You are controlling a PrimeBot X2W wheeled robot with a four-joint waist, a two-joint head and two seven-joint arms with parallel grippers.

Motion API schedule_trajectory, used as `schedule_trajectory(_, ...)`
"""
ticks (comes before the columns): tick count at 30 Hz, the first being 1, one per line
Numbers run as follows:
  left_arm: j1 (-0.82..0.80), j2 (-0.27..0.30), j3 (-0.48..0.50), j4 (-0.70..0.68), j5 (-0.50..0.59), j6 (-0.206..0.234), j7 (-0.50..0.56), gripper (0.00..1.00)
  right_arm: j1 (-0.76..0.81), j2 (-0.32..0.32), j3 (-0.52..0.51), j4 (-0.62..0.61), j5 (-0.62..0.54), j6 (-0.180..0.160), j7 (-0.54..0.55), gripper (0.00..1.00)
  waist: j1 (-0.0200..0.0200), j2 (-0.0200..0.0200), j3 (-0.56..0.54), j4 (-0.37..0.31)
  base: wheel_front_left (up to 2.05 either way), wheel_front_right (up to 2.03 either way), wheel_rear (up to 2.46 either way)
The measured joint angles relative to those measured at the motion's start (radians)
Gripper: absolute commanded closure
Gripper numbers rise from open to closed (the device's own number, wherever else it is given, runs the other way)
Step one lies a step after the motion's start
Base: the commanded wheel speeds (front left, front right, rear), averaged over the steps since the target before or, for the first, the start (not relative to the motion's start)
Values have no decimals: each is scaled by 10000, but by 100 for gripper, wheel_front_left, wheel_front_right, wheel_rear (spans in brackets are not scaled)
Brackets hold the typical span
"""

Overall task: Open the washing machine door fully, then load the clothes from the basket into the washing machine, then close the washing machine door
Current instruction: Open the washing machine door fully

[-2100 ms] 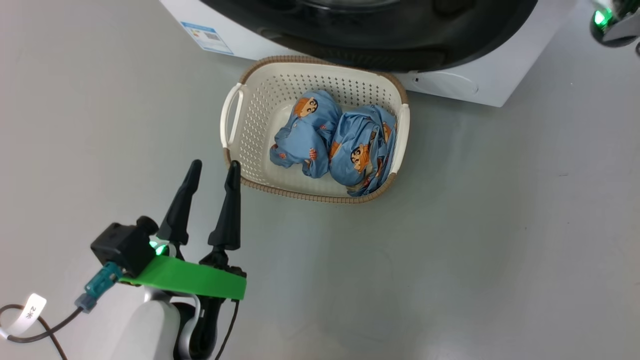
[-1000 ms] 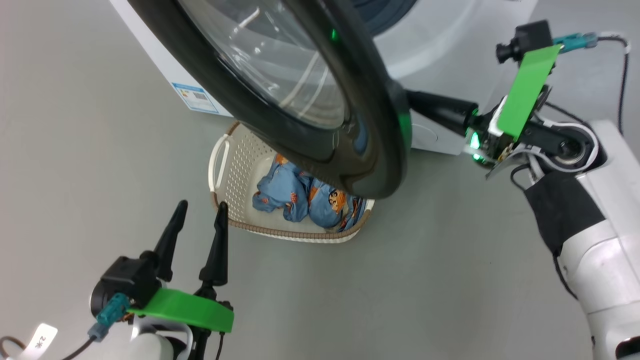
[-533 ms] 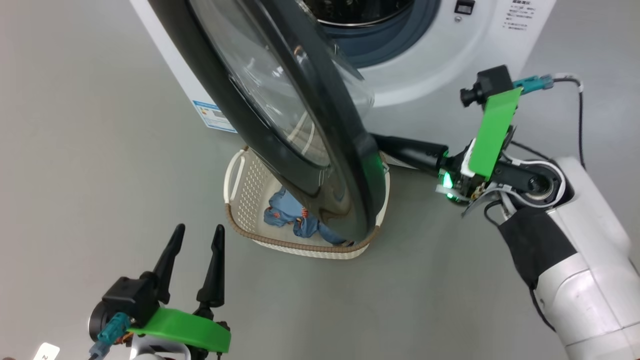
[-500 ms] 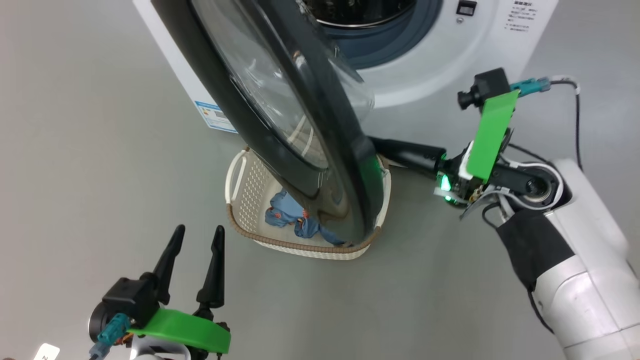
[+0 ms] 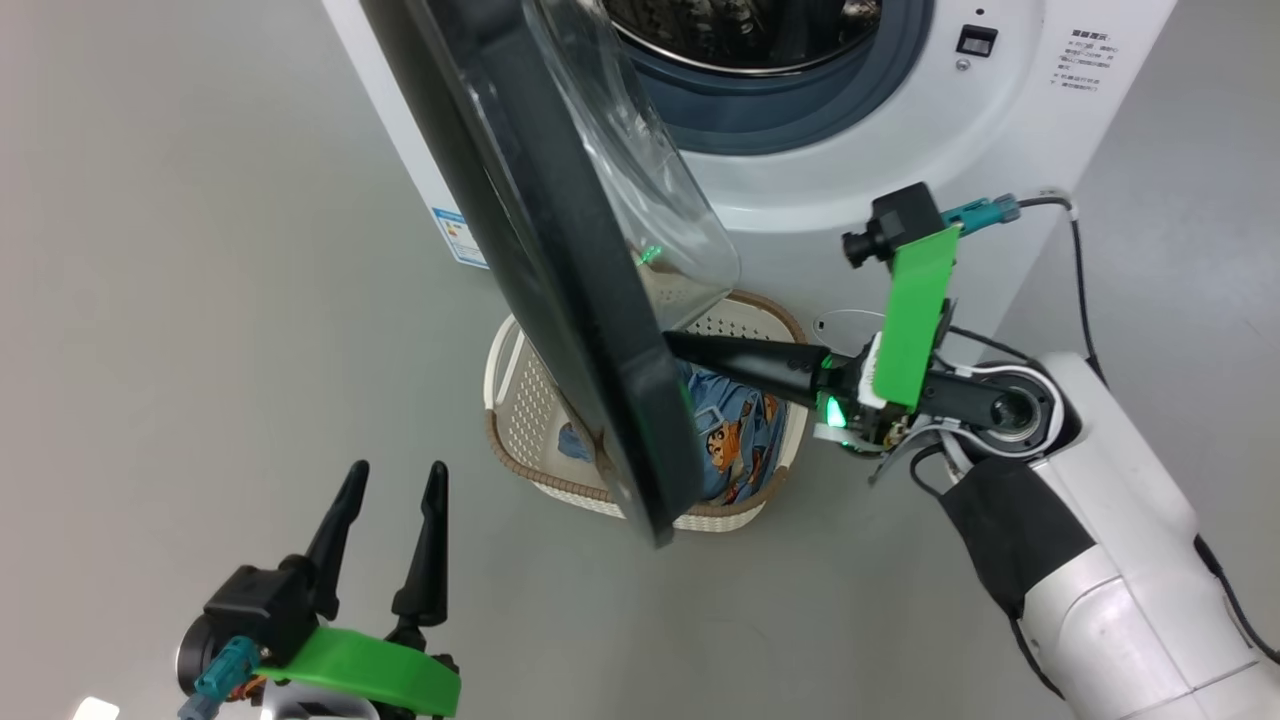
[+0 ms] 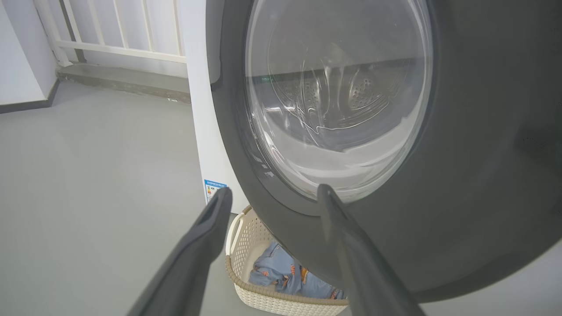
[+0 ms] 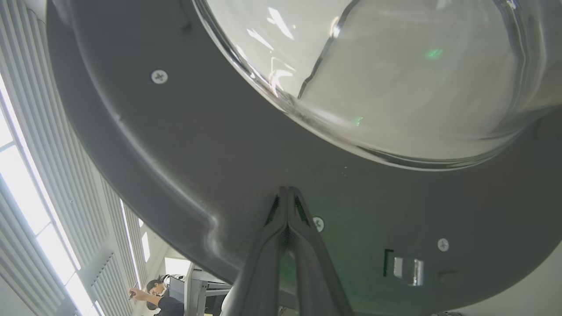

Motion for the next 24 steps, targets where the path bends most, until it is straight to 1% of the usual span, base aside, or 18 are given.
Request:
schedule_trajectory(8, 7, 0, 21, -2, 0, 0, 0, 0, 118, 215, 299, -38, -25, 0, 44, 100, 0, 0, -73, 63, 0, 0, 0)
schedule_trajectory(15, 35, 4, 71, 10, 0, 0, 0, 0, 363, 228, 313, -90, -293, 0, -213, 100, 0, 0, -189, -156, 0, 0, 0)
schedule_trajectory(16, 35, 4, 88, 13, 0, 0, 0, 0, 429, 224, 297, -92, -311, 0, -291, 93, 0, 0, -204, -203, 0, 0, 0)
schedule_trajectory(17, 35, 4, 104, 25, 0, 0, 0, 0, 467, 221, 274, -92, -362, 0, -382, 74, 0, 0, -220, -251, 0, 0, 0)
schedule_trajectory(18, 35, 6, 119, 38, 0, 0, 0, 0, 487, 211, 242, -104, -407, 0, -477, 62, 0, 0, -238, -303, 0, 0, 0)
schedule_trajectory(19, 35, 6, 127, 54, 0, 0, 0, 0, 519, 188, 222, -142, -456, 0, -548, 52, 0, 0, -256, -355, 0, 0, 0)
schedule_trajectory(20, 35, 6, 134, 71, 0, 0, 0, 0, 562, 155, 203, -188, -477, 0, -631, 22, 0, 0, -275, -408, 0, 0, 0)
schedule_trajectory(21, 35, 4, 138, 86, 0, 0, 0, 0, 599, 111, 171, -201, -531, 0, -754, 0, 0, 0, -296, -462, 0, 0, 0)
schedule_trajectory(23, 35, 6, 140, 111, 0, 0, 0, 0, 643, 50, 155, -221, -562, 0, -834, 0, 0, 0, -321, -516, 0, 0, 0)
schedule_trajectory(24, 34, 6, 138, 161, 0, 0, 0, 0, 755, -90, 150, -290, -658, 0, -1007, 0, 0, 0, -376, -620, 0, 0, 0)
